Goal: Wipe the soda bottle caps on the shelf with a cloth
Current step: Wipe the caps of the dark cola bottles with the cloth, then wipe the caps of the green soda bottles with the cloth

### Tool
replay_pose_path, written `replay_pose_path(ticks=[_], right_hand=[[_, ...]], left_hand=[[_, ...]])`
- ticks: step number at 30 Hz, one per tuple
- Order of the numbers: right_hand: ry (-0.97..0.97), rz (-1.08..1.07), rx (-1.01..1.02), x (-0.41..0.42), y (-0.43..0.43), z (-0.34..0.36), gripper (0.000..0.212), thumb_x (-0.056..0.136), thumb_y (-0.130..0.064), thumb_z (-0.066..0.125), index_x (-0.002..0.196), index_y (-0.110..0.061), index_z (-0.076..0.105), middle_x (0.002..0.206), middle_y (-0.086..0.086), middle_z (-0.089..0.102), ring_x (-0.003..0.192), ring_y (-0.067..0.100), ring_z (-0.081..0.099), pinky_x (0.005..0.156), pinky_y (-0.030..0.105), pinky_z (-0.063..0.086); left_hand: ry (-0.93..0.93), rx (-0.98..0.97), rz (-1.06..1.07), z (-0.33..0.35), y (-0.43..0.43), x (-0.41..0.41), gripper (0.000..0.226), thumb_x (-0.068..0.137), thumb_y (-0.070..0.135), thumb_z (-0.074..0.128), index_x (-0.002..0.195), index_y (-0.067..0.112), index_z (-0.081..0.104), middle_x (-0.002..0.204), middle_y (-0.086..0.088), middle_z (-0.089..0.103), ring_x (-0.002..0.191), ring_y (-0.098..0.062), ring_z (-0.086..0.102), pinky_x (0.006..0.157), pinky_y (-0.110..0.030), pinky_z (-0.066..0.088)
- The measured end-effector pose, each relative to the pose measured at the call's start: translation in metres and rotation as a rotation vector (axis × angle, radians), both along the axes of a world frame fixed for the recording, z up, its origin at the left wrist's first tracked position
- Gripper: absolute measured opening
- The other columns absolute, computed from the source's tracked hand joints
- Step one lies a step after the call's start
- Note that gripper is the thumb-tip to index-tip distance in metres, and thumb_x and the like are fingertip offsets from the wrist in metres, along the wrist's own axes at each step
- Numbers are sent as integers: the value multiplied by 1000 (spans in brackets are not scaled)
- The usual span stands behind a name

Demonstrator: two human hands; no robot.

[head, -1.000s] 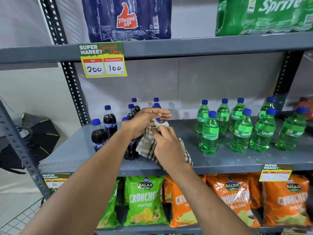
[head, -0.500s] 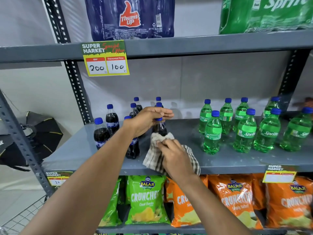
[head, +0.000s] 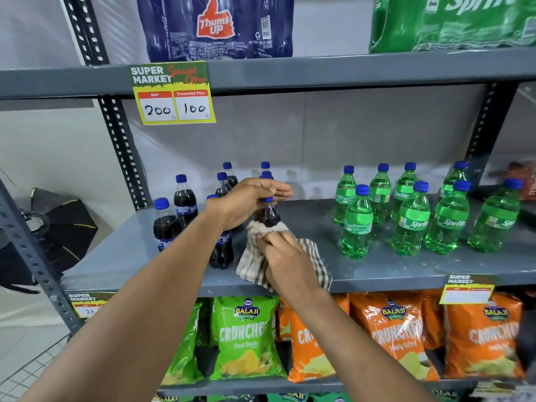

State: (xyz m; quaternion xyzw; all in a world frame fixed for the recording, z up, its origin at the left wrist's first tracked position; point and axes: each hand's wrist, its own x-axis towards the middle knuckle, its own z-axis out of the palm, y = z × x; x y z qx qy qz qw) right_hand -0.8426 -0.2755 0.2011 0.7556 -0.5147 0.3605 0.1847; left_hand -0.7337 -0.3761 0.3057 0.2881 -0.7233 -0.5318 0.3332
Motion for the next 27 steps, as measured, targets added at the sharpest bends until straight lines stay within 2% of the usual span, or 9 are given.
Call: replay_pose_path(ticks=[4,9,14,17,19,20,24,27], right_hand=[[30,9,133,-5,6,-24,54,61,14,71,112,-1,71,98,6,67,91,29,58,70,37,57],[53,-2,225,-7,6,-28,54,62,15,63,113,0,70,107,11,68,100,35,58,75,45,58],[-89,23,113,-15,23,-27,49,73,13,64,117,-7,71,99,1,63,90,25,54,70,36,55],[-168,25,7,-24,39,-24,44,80,15,64,119,-6,71,98,0,64,86,21,53,73,28,50],[-182,-12,-58,-31,49,-23,44,79,18,66,117,-4,72,97,2,65,85,20,54,75,24,48],[-196,-26,-79,-35,54,-23,45,78,19,66,116,-4,72,96,3,65,85,20,55,77,24,49],[-248,-81,-129,-48,72,-25,40,81,18,65,115,-1,73,99,8,65,89,28,62,78,37,56],[-301,-113,-177,-53,83,-24,35,85,12,59,115,0,72,100,9,65,92,27,64,80,34,57]], left_hand=[[-18,-5,10,1,3,2,38,100,-4,35,117,9,67,128,-14,68,125,-22,62,117,-42,37],[-29,-19,-1,3,7,3,38,100,-5,35,117,9,66,127,-14,68,125,-22,62,116,-41,37],[-82,-45,13,6,6,3,39,101,-6,34,125,2,62,131,-14,66,126,-20,61,113,-36,40],[-96,-66,23,7,7,3,39,101,-5,35,130,2,60,133,-11,65,120,-13,63,100,-23,48],[-88,-85,31,8,8,2,37,101,-4,38,129,4,61,129,-8,67,113,-3,64,87,-12,50],[-76,-101,43,9,7,2,36,101,-2,41,128,5,62,127,-6,68,113,0,63,85,-11,49],[71,-187,74,14,8,-4,31,98,2,54,126,9,65,128,-5,69,122,-9,62,109,-27,43],[153,-259,99,26,13,-11,33,96,2,58,127,8,64,126,-5,69,119,-10,62,106,-21,45]])
